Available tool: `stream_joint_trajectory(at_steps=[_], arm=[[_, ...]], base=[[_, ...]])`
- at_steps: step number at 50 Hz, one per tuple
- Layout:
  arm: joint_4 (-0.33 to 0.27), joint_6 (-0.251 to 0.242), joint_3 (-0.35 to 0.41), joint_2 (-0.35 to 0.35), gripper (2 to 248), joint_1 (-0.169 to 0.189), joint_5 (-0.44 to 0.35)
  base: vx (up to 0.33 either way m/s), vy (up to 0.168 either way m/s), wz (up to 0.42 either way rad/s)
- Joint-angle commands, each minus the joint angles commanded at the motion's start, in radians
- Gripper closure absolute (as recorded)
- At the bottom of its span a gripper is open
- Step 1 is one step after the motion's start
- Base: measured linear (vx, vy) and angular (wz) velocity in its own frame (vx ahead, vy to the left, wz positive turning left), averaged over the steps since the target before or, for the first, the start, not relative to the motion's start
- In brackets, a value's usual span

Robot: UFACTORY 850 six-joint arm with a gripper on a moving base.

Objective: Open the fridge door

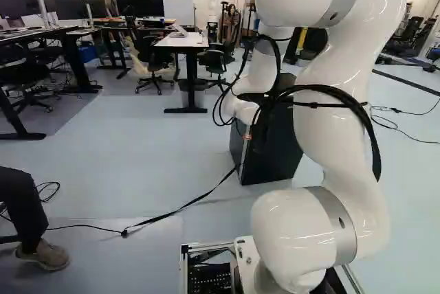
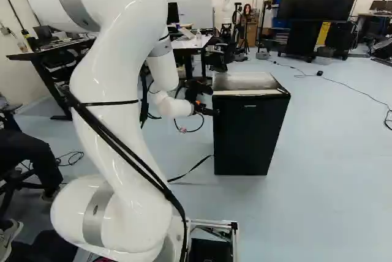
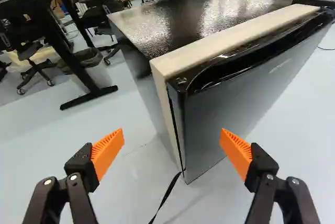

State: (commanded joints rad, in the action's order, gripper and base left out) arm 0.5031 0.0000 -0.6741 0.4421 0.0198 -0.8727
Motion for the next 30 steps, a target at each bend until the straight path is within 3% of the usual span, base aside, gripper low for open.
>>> stream_joint_trajectory(at_steps=[30], arm=[[0.115, 0.0, -0.06, 0.044, 3, 0.049, 0.0]], base=[[0.0, 0.0, 0.0]])
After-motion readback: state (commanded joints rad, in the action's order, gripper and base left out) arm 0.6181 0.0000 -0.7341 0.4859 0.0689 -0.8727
